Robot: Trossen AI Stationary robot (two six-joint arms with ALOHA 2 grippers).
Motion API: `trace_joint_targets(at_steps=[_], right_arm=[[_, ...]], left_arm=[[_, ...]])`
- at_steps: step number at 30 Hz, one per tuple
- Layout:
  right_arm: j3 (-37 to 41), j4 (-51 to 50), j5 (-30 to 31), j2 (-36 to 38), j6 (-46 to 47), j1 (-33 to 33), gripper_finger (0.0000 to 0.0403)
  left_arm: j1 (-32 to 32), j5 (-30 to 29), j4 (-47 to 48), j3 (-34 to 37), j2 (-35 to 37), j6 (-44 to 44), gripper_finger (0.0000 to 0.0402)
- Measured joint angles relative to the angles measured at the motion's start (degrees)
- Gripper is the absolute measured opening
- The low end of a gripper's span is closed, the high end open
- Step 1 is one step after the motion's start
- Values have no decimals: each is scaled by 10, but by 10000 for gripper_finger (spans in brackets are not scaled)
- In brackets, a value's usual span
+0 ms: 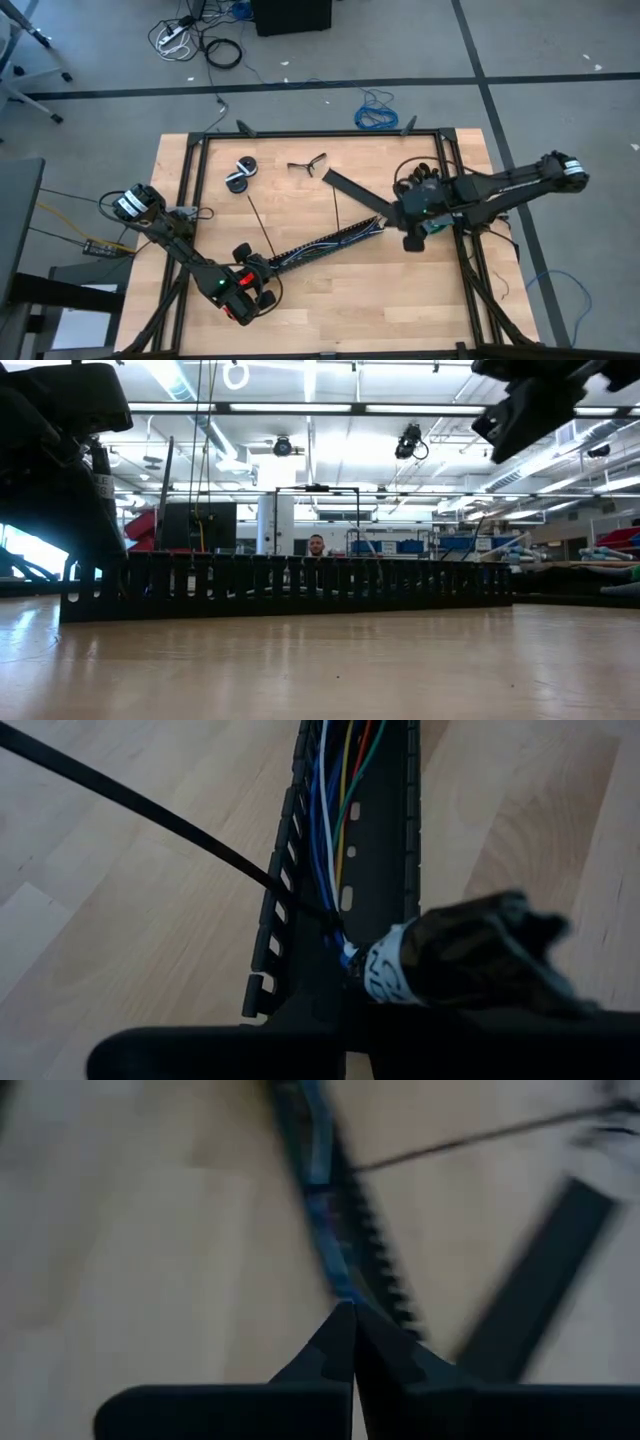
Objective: Ziptie cables
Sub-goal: Put the wrapped cables into the black cable duct
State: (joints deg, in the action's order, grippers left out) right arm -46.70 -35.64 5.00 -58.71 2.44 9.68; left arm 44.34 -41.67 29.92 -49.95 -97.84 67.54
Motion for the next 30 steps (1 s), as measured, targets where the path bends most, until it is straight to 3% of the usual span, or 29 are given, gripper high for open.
trace_joint_targets(at_steps=[7, 10, 18, 27, 30], right_arm=[[0, -9, -13, -56, 37, 67, 0], [0, -11, 15, -94, 40, 75, 0], [0, 50, 27, -192, -9, 24, 0], [0, 92, 27, -173, -17, -3, 0], [0, 108, -1, -178, -16, -12, 0]], left_arm=[[0, 0, 0, 0, 0, -2, 0], [0, 0, -1, 0, 0, -11, 0], [-1, -1, -3, 0, 0, -13, 0], [-1, -1, -3, 0, -1, -15, 0], [-1, -5, -3, 0, -1, -15, 0]])
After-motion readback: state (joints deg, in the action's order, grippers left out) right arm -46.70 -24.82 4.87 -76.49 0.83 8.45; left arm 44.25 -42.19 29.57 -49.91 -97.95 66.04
